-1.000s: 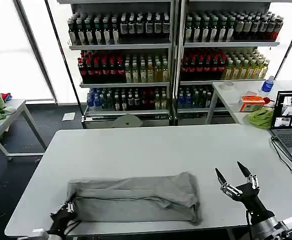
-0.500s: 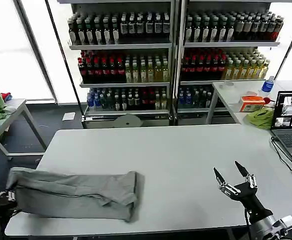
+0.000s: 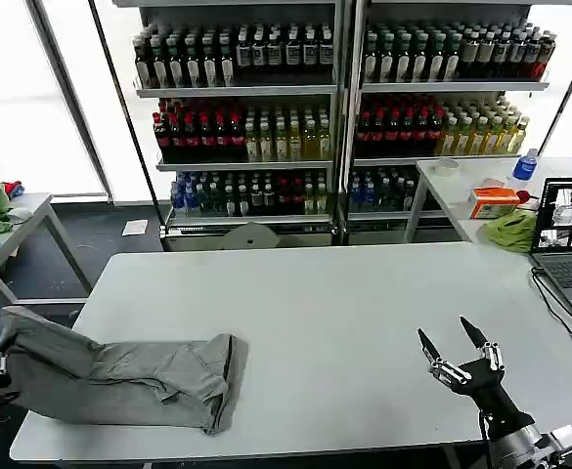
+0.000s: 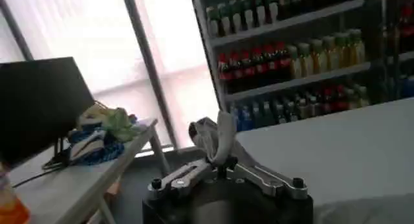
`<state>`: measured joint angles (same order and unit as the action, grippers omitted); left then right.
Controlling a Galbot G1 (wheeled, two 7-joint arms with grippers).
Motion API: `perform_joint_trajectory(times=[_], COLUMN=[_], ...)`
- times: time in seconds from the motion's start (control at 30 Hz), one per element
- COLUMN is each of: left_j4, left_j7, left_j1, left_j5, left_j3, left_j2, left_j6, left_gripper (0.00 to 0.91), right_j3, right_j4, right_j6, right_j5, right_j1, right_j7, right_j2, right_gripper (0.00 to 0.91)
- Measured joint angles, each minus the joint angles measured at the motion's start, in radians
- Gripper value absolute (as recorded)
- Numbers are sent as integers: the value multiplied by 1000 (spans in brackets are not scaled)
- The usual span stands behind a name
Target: Fold and organize the clothes.
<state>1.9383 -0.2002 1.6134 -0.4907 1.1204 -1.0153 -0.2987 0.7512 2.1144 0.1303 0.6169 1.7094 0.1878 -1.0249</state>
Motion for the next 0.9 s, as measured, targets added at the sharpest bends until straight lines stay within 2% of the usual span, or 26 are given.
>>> perform_joint_trajectory(times=[0.43, 0.8, 0.9], left_j4=[183, 191, 189], left_j7=[156, 237, 253], left_j1=[-36, -72, -77], left_j5=[-162, -185, -192], left_j3=[-334, -560, -602], left_j2=[-1, -39, -48], left_j6=[-122, -158, -169], left_gripper=[10, 10, 50], right_j3=[-9, -10, -10], right_j4=[-6, -4, -3], right_j6=[9, 5, 5], right_j5=[-8, -10, -10], right_j1=[-1, -6, -3], right_j7=[1, 1, 1], right_j2=[-26, -37, -39], right_gripper=[907, 907, 907])
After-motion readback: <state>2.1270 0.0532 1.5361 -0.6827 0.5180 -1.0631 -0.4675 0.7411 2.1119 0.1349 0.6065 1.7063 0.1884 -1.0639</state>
